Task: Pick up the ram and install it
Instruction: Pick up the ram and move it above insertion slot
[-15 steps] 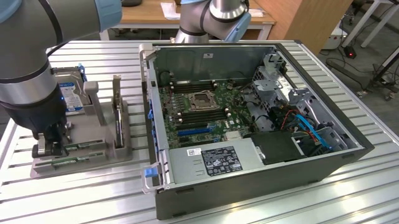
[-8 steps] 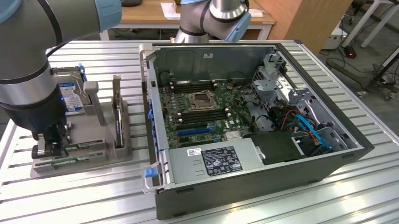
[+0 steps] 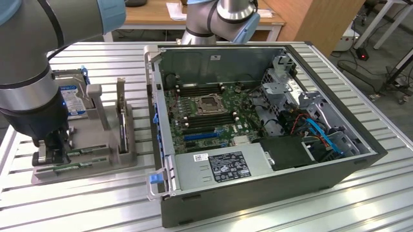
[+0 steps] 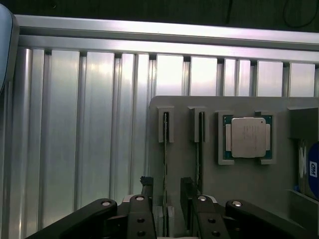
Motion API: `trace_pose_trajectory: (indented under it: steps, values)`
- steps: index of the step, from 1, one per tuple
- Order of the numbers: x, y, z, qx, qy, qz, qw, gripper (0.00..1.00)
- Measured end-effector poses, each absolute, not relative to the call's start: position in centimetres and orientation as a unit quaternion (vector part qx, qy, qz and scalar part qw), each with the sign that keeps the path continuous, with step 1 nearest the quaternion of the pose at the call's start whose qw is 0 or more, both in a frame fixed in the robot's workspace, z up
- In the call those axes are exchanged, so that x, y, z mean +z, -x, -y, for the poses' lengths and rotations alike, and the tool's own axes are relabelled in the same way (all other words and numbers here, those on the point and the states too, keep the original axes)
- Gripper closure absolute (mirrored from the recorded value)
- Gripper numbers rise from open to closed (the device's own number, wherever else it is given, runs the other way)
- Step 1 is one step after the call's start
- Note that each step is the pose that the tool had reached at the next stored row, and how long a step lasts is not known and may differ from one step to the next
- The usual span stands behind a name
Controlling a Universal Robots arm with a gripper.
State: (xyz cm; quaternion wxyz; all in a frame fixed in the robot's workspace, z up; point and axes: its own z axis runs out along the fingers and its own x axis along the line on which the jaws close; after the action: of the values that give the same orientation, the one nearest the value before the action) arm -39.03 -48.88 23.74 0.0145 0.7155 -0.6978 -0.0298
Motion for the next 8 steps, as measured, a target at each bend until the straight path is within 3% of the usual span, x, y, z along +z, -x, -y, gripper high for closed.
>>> trace_pose_trajectory:
  steps: [8]
  values:
    - [23.45,39.03,48.91,-0.030,-0.715,0.698,0.014,0.65]
